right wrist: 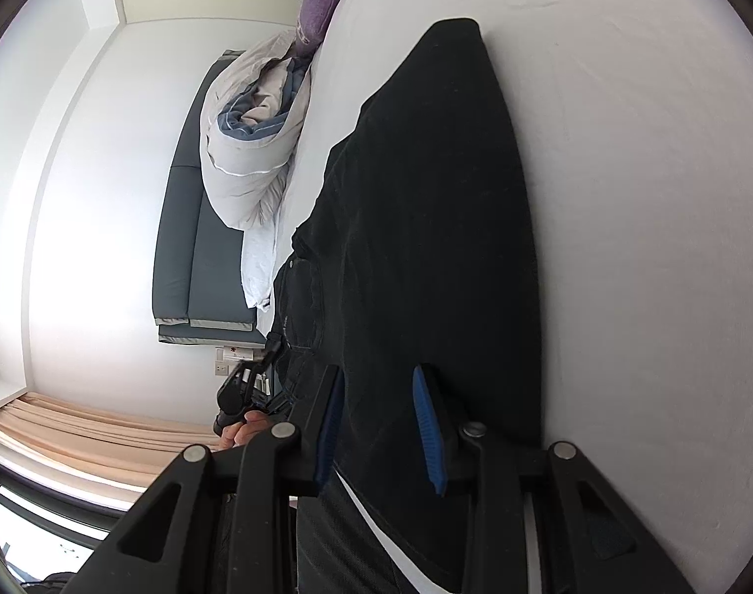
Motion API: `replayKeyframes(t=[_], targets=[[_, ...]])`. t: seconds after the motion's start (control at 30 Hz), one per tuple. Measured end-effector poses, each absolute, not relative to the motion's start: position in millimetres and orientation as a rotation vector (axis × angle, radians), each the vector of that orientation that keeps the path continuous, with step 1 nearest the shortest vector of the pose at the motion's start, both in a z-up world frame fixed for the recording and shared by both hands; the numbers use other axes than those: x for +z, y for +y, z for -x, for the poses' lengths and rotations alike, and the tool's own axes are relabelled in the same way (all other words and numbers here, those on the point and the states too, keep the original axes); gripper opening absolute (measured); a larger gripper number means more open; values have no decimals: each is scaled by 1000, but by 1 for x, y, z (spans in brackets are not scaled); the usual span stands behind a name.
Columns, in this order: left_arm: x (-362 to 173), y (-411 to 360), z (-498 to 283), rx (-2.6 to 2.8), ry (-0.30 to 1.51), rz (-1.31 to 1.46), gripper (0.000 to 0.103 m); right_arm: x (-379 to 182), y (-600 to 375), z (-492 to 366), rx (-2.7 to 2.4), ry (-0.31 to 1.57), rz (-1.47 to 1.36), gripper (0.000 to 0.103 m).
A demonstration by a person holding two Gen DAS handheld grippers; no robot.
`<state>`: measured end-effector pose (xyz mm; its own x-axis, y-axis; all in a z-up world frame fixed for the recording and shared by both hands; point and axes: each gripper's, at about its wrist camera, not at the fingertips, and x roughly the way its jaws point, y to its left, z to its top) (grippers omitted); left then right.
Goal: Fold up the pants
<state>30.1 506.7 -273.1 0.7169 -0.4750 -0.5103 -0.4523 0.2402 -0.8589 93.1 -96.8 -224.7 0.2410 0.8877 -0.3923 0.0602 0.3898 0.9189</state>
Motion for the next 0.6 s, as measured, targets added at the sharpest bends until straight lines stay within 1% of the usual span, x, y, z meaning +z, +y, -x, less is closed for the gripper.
replayKeyframes(t=[0.1,0.3,0.5,0.6], targets=[[-277,506,-31,-28,824,1371,22,-225,-98,-93,728,1197,-1028,32],[-286,506,-30,-30,758,1424,14,-223,-96,-95,725,1198,-1031,32],[-263,499,-38,40,768,1316,9,-219,-91,-98,696,1214,-990,31],[-238,490,-44,70,777,1214,8,-220,-93,-99,679,1224,-989,27]])
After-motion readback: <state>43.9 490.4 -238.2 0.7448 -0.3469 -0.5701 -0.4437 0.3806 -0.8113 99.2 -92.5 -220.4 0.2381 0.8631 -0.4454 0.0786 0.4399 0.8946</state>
